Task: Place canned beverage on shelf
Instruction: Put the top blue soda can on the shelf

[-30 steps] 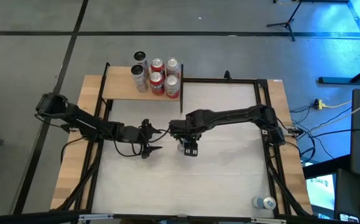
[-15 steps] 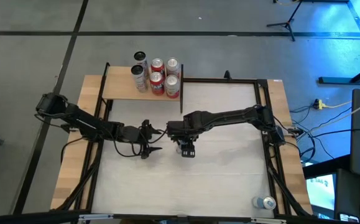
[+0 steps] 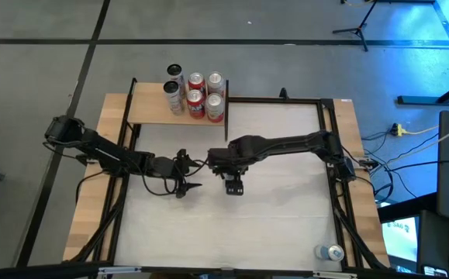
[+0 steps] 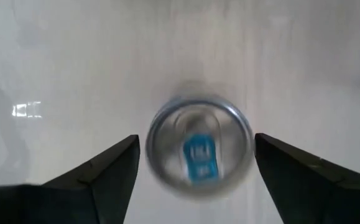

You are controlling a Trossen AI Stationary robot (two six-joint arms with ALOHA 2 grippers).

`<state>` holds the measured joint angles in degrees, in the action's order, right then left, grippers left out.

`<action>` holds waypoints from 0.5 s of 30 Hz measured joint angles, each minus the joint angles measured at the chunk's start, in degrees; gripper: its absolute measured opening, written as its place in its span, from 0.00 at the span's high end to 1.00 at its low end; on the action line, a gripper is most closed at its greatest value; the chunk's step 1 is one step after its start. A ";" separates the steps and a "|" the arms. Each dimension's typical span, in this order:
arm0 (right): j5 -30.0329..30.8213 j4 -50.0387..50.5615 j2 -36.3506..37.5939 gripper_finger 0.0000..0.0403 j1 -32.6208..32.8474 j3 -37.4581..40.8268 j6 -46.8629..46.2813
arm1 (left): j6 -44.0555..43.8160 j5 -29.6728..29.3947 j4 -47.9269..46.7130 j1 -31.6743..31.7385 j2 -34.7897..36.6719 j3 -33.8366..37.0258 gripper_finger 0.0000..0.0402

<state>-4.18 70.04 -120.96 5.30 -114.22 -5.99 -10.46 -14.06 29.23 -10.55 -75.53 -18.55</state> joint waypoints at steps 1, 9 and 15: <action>0.00 1.51 0.08 0.23 0.21 -1.44 -0.73 | 0.00 0.02 0.01 0.00 0.00 0.00 0.12; 5.68 8.20 1.44 0.26 4.29 -7.87 -1.05 | -0.56 0.00 1.46 0.02 0.00 -0.01 0.12; 11.81 9.53 5.31 0.30 8.76 -0.37 -3.78 | -2.00 2.00 3.29 0.02 0.00 -0.04 0.12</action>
<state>7.63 79.57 -115.65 14.06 -114.59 -9.78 -12.46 -12.07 32.51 -10.52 -75.53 -18.59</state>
